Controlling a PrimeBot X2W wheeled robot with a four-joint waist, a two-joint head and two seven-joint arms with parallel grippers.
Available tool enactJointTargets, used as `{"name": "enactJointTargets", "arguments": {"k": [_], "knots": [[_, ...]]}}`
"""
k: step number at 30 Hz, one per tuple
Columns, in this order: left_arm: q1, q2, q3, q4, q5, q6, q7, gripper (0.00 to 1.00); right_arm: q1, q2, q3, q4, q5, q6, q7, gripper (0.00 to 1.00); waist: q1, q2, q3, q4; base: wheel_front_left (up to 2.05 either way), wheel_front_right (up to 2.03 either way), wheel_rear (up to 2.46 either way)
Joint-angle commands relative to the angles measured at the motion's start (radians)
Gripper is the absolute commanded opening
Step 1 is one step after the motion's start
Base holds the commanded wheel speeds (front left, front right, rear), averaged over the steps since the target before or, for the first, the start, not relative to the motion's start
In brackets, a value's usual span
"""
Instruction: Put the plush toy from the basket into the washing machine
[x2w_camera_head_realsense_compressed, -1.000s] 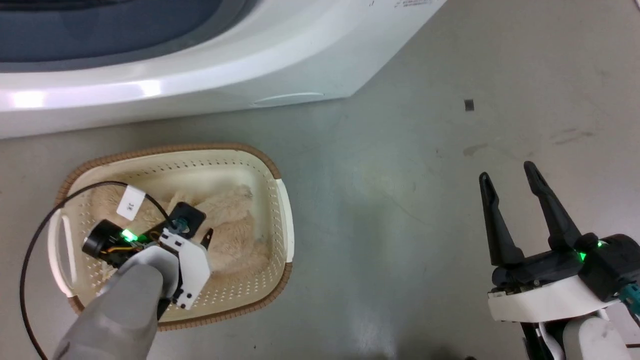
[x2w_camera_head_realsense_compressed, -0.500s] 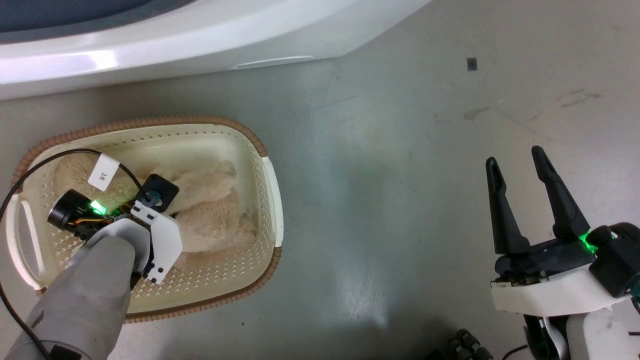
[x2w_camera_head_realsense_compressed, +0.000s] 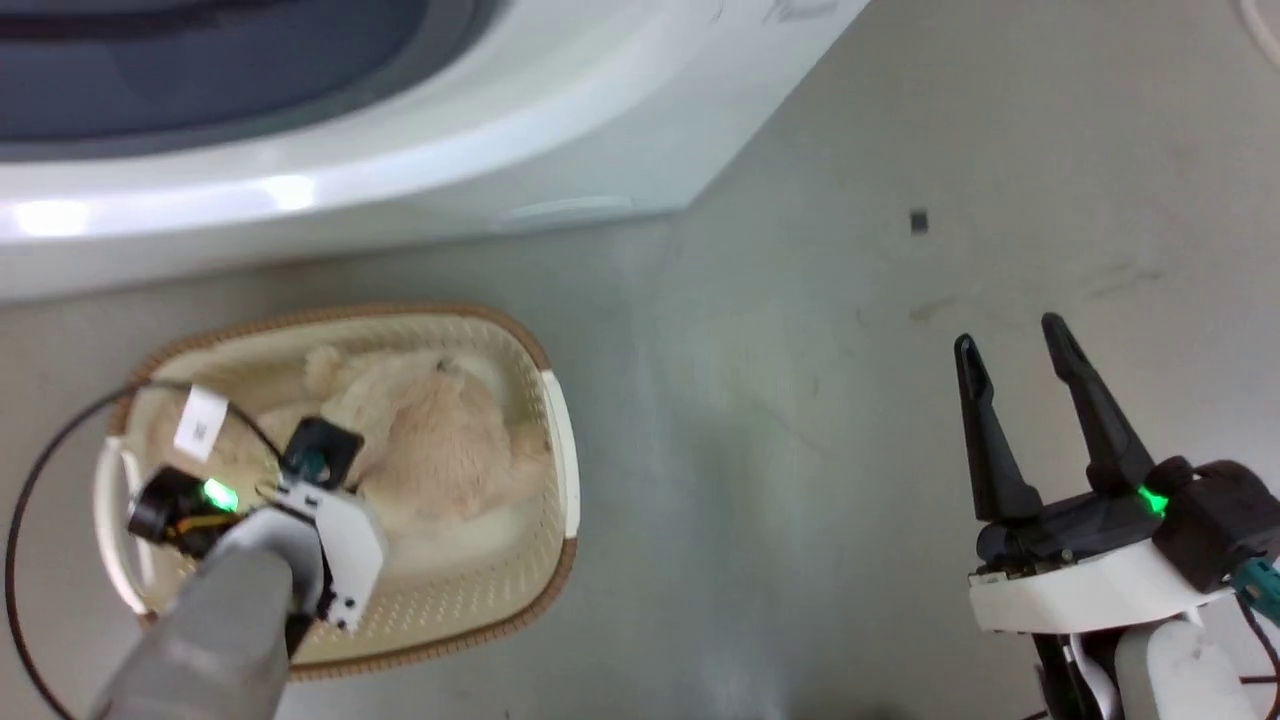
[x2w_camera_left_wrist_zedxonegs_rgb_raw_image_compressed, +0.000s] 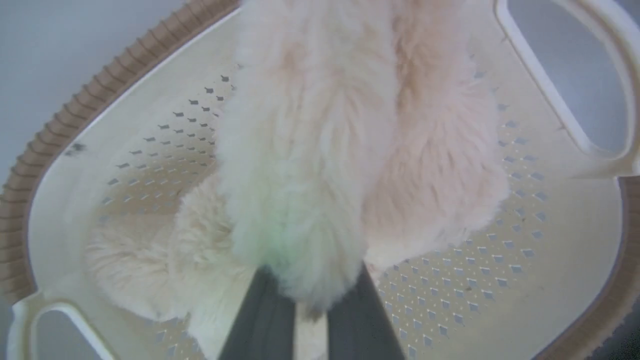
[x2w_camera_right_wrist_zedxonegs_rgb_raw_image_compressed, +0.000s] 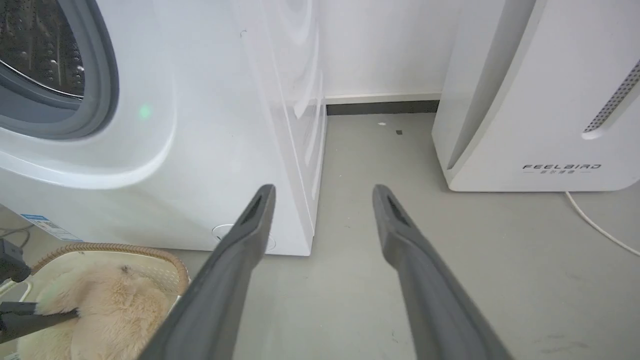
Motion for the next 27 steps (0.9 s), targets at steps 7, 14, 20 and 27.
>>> {"name": "enactJointTargets", "arguments": {"k": [7, 14, 20, 27], "knots": [[0.172, 0.02, 0.093, -0.269, -0.04, 0.068, -0.009, 0.0, 0.047, 0.0, -0.008, 0.034, -0.001, -0.001, -0.004, 1.0, 0.0, 0.0, -0.219, 0.036, 0.0, 0.0, 0.0], [0.348, 0.026, 0.182, -0.522, -0.032, 0.114, -0.009, 0.0, 0.079, 0.0, -0.021, 0.062, -0.005, -0.001, -0.004, 1.0, 0.0, 0.0, -0.351, 0.081, 0.0, 0.0, 0.0], [0.476, 0.013, 0.283, -0.738, -0.022, 0.145, -0.009, 0.0, 0.112, 0.0, -0.033, 0.076, -0.005, -0.001, -0.004, 1.0, 0.0, 0.0, -0.428, 0.111, 0.0, 0.0, 0.0], [0.611, -0.023, 0.392, -0.963, 0.016, 0.165, -0.009, 0.0, 0.148, 0.0, -0.038, 0.087, -0.001, -0.001, -0.004, 1.0, 0.0, 0.0, -0.49, 0.134, 0.0, 0.0, 0.0]]}}
